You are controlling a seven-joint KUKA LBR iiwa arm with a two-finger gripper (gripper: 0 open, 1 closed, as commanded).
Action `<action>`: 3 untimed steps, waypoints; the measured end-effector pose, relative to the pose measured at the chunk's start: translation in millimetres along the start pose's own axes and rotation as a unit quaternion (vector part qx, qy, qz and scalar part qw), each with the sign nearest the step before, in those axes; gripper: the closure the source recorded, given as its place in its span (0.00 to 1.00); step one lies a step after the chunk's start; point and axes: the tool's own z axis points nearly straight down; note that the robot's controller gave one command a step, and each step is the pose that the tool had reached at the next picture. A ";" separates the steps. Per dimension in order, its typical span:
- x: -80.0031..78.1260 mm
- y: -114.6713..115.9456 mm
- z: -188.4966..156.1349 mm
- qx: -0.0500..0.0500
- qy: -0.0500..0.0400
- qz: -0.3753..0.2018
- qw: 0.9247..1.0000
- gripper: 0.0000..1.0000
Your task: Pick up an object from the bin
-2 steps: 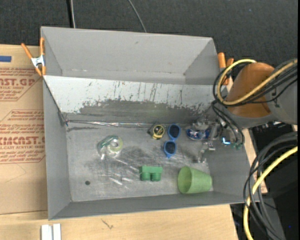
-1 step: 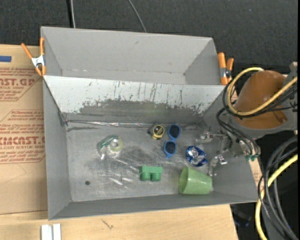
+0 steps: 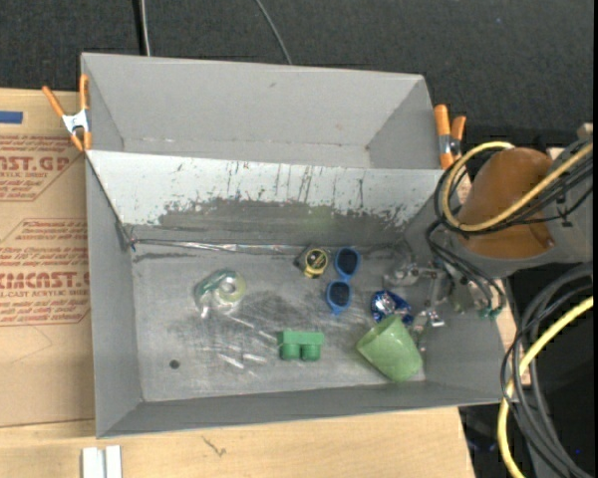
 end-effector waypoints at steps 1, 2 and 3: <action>-25.0 4.2 -1.5 0.001 0.000 0.069 0.998 0.00; -28.3 3.5 -4.6 0.002 -0.006 0.069 0.998 1.00; -24.7 3.8 -1.8 0.001 0.000 0.069 0.998 0.00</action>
Offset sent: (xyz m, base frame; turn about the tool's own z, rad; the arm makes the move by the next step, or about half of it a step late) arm 0.0220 0.0066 -0.0007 0.1396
